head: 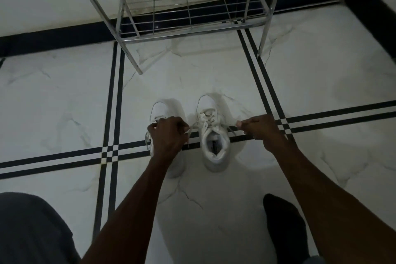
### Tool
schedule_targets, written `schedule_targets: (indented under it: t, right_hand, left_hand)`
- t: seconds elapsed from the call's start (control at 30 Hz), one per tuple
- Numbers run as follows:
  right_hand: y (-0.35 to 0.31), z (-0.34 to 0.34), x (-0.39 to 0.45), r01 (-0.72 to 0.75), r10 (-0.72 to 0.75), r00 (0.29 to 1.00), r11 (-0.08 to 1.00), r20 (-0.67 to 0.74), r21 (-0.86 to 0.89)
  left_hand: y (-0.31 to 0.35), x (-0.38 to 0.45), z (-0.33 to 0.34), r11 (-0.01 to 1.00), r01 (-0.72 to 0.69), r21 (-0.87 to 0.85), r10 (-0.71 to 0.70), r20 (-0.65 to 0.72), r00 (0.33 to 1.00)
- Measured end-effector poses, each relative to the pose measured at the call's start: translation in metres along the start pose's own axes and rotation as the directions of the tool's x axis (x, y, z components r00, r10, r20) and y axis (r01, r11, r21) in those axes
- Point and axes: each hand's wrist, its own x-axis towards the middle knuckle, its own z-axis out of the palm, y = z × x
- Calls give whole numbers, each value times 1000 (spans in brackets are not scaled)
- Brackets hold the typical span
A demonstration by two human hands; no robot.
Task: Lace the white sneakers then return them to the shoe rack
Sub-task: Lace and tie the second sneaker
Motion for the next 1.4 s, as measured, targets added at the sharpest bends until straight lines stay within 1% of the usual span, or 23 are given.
schedule_targets:
  t: [0.13, 0.23, 0.33, 0.43, 0.53, 0.67, 0.77, 0.87, 0.97, 1.03, 1.1, 1.13, 1.17, 1.2, 1.23, 1.27, 1.33, 1.4]
  right_hand:
    - [-10, 3, 4, 54, -57, 997, 997, -51, -59]
    - [-11, 1, 3, 66, -77, 991, 992, -106, -104]
    - [-7, 3, 4, 32, -46, 990, 994, -135, -102]
    - [-7, 5, 5, 14, -30, 987, 994, -157, -106]
    - [-8, 5, 5, 39, -60, 982, 992, -177, -122]
    - [-7, 8, 5, 99, -158, 959, 965, -236, -241]
    - [-4, 12, 5, 70, -141, 959, 958, -245, -279]
    - [-7, 9, 3, 137, -216, 952, 934, -216, -329]
    - [-18, 1, 0, 254, -314, 944, 889, -101, -381]
    - [-25, -2, -1, 352, -381, 924, 854, 0, -382]
    - [-29, 2, -3, 454, -435, 889, 803, 143, -386]
    - [-29, 7, -4, 496, -445, 868, 775, 219, -392]
    - [-28, 13, -5, 521, -439, 853, 754, 282, -401]
    - [-26, 20, -6, 533, -432, 845, 735, 316, -419]
    - [-22, 26, -7, 548, -448, 835, 723, 320, -421]
    - [-19, 30, -8, 556, -474, 831, 720, 290, -416]
    - [-13, 35, -10, 555, -524, 828, 717, 199, -422]
    - [-8, 35, -9, 533, -520, 840, 732, 158, -424]
  left_hand:
    - [-1, -2, -1, 1000, 3, -9, -4, -63, 998]
    - [3, -6, 0, 999, 20, 26, -18, -79, 997]
    - [4, -8, 3, 998, 65, 19, -64, -71, 995]
    - [5, -9, 3, 997, 77, -7, -78, -72, 994]
    - [6, -9, 0, 997, 83, -1, -83, -61, 995]
    - [6, -9, 4, 996, 87, 34, -84, -81, 993]
    - [1, -8, 10, 991, 133, 32, -131, -65, 989]
    - [2, -8, 8, 993, 121, 19, -119, -67, 991]
    - [4, -2, -2, 999, 37, -3, -37, -72, 997]
    - [6, 3, -4, 995, -75, -64, 69, -97, 993]
    - [12, 6, -1, 974, -202, -103, 193, -92, 977]
    - [16, 7, 2, 963, -246, -112, 241, -57, 969]
    - [19, 8, 7, 955, -272, -123, 275, 8, 962]
    - [22, 7, 10, 954, -268, -130, 281, 93, 955]
    - [25, 6, 12, 958, -254, -135, 274, 160, 948]
    - [26, 3, 13, 962, -234, -141, 258, 191, 947]
    - [26, -1, 15, 968, -197, -157, 225, 186, 956]
    - [28, -2, 16, 969, -172, -178, 200, 155, 967]
